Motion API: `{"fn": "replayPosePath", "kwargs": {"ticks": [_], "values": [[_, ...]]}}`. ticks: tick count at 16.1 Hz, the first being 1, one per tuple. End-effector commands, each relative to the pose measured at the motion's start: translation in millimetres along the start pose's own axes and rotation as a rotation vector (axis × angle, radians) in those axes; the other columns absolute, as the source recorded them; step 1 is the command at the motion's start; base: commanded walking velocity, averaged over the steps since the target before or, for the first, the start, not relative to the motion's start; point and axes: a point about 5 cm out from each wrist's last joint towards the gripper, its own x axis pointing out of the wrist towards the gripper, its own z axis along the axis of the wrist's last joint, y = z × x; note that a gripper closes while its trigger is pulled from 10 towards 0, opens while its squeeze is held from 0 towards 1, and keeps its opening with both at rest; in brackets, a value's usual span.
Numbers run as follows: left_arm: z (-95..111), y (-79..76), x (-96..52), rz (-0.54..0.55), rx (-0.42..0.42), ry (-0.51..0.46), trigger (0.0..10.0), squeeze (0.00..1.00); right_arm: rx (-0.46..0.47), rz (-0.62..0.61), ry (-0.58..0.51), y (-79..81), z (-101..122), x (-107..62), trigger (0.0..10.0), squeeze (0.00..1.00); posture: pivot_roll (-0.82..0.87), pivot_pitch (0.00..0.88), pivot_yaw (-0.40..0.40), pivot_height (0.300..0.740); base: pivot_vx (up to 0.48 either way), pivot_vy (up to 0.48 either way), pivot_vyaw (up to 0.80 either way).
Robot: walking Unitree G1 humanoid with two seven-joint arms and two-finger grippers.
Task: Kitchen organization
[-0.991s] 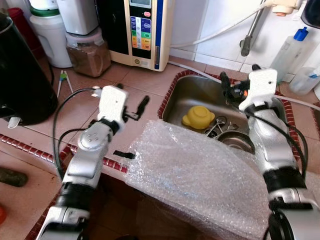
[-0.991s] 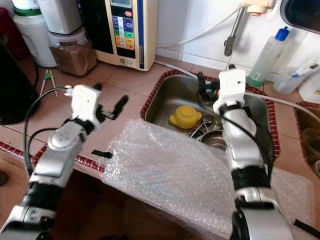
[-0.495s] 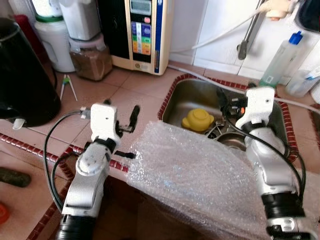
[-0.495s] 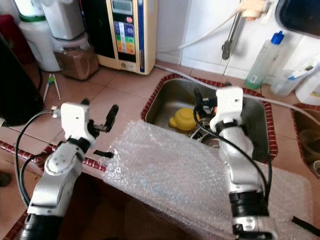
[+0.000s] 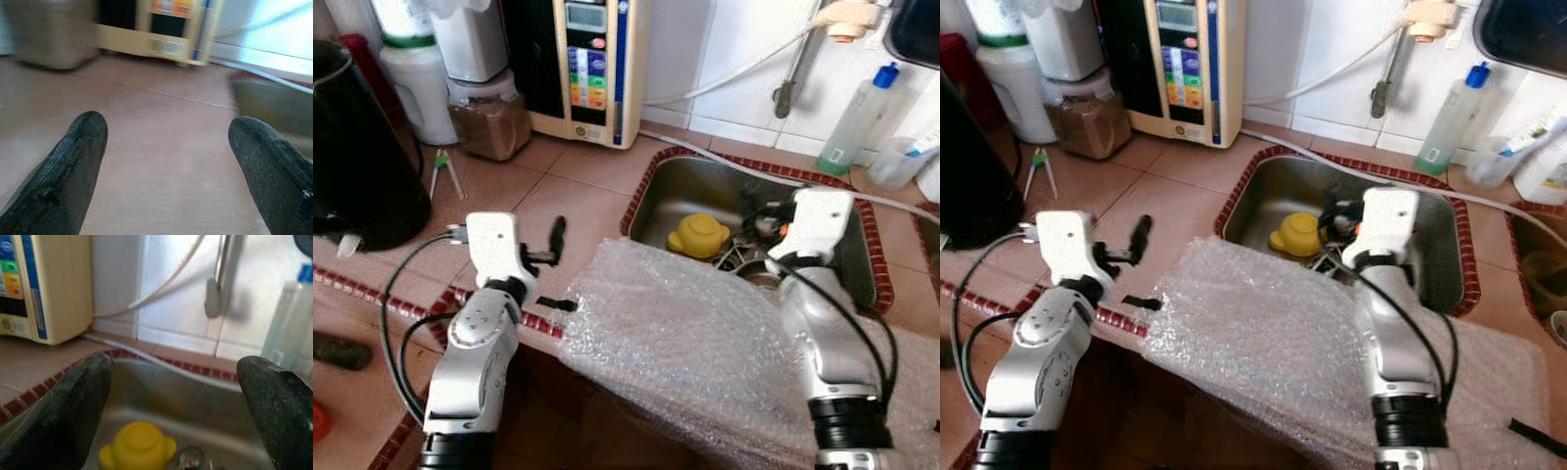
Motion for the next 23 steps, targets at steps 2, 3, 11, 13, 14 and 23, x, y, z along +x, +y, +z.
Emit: {"fn": "replayPosePath", "kwargs": {"ticks": [2,3,11,13,14,23], "values": [[-1.1,-8.7,-0.2,-0.060,0.019,0.016,10.0,0.00,-0.002,-0.030,0.012,-7.3,-0.8,-4.2,10.0,0.00,0.03,0.000,-0.007,0.740,0.000,0.000,-0.80],[-3.3,-10.4,0.2,-0.063,0.025,0.029,10.0,0.00,-0.001,-0.038,0.021,-8.1,-1.3,-3.7,10.0,0.00,0.03,0.000,-0.011,0.740,0.000,0.000,-0.80],[-6.8,-9.8,-4.6,-0.047,-0.031,0.056,10.0,0.00,0.037,-0.037,0.027,-4.7,-0.1,-6.5,10.0,0.00,0.01,0.000,0.012,0.740,0.000,0.000,-0.67],[-2.8,-10.4,-4.8,-0.052,0.003,0.055,10.0,0.00,0.032,-0.013,0.007,-5.0,3.7,-8.6,10.0,0.00,0.00,0.020,0.000,0.740,0.000,0.000,0.00],[0.6,-10.3,-5.2,-0.062,0.043,0.037,10.0,0.00,0.035,-0.002,0.002,-4.4,5.2,-8.1,10.0,0.00,0.01,0.026,-0.009,0.740,0.000,0.000,0.00],[-12.0,0.3,-25.9,-0.054,0.093,0.077,10.0,0.00,-0.048,0.058,0.051,-24.6,-5.2,-23.8,10.0,0.00,0.00,0.048,-0.018,0.740,0.000,0.000,0.00]]}}
